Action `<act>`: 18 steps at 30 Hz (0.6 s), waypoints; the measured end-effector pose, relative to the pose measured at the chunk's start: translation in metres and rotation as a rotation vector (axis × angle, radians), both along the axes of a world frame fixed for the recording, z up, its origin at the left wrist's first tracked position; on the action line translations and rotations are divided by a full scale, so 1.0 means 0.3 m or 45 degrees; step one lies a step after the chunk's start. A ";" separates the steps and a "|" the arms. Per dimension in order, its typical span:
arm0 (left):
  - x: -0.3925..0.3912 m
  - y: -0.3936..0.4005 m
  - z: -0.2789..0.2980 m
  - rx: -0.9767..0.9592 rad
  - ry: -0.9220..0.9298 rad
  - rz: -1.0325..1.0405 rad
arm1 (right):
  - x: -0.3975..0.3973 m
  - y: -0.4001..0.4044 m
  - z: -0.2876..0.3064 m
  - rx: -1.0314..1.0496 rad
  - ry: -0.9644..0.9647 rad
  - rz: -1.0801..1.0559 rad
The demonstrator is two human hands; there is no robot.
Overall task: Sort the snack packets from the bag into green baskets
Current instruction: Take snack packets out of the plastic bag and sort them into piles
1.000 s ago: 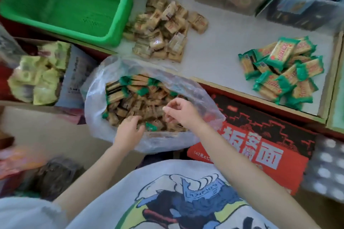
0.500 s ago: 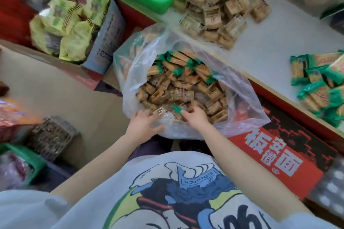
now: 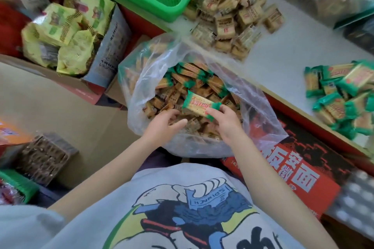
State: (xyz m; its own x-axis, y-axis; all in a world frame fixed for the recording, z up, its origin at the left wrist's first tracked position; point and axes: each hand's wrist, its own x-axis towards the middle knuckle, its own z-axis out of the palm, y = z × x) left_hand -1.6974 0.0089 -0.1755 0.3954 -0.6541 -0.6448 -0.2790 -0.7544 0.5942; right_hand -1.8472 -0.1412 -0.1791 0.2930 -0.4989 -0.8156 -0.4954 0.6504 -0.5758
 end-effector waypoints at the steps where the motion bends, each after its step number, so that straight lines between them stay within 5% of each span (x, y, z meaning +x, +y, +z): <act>1: -0.004 -0.053 0.038 -0.014 0.147 0.155 | -0.014 -0.013 0.043 0.029 -0.105 -0.005; 4: -0.026 -0.208 0.146 -0.139 0.728 0.557 | -0.058 -0.045 0.134 -0.009 -0.271 0.056; 6: -0.044 -0.297 0.189 -0.233 0.833 0.591 | -0.100 -0.071 0.164 -0.061 -0.278 0.061; 14: -0.285 -0.659 0.270 -0.238 0.691 0.383 | -0.380 -0.266 0.224 -0.137 -0.296 -0.213; 16: -0.386 -0.753 0.233 -0.257 0.505 0.317 | -0.496 -0.336 0.219 -0.264 -0.149 -0.382; 18: -0.488 -0.823 0.179 -0.313 0.106 -0.042 | -0.623 -0.412 0.207 -0.368 0.014 -0.520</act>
